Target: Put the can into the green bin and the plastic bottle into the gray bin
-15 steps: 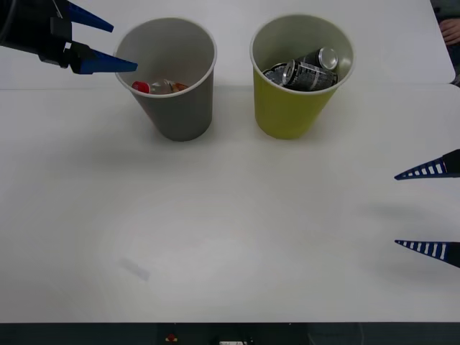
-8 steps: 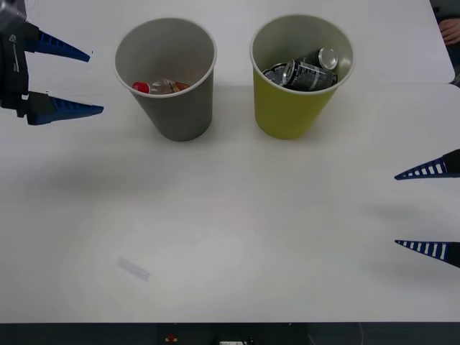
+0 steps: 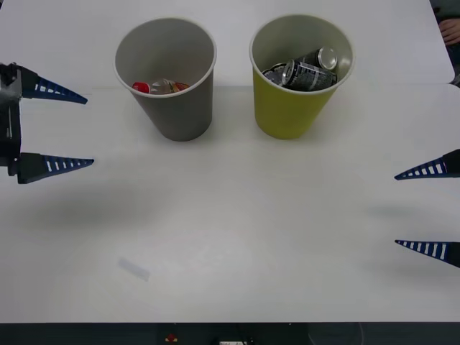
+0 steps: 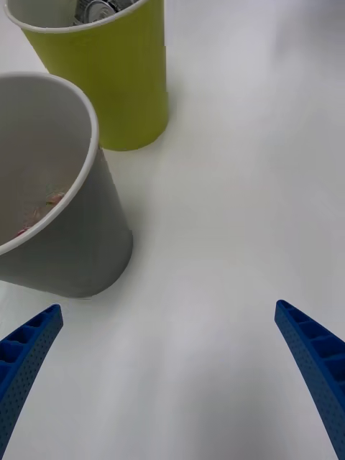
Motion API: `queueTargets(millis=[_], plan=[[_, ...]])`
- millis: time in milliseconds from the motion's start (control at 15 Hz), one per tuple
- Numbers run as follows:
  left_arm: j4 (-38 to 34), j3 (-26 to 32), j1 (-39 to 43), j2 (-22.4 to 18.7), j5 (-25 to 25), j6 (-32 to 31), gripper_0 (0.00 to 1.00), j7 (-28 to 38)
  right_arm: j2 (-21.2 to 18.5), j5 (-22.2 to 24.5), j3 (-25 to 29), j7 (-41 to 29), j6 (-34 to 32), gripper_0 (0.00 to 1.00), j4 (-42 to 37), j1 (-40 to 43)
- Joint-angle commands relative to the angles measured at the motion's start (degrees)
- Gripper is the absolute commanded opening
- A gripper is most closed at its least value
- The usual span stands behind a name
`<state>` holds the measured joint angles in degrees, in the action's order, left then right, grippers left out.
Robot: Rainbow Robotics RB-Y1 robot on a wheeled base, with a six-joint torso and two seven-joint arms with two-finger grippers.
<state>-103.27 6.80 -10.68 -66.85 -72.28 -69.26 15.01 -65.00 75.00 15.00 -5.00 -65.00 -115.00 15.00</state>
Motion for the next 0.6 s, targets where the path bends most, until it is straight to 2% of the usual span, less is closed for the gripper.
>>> queueTargets(millis=[67, 267, 600], plan=[[-3.16, 0.85, 4.62, -2.76, 0.21, 0.01, 1.00, -1.47, 0.00, 0.00, 0.00, 0.00, 0.00, 1.00, 0.00, 0.00], [-5.09, 1.46, 9.19, -5.05, 0.73, 1.59, 1.00, -5.78, 0.00, 0.00, 0.00, 0.00, 0.00, 1.00, 0.00, 0.00], [-8.17, 1.99, 14.20, -6.45, -0.67, 2.12, 1.00, -7.97, 0.00, 0.00, 0.00, 0.00, 0.00, 1.00, 0.00, 0.00]])
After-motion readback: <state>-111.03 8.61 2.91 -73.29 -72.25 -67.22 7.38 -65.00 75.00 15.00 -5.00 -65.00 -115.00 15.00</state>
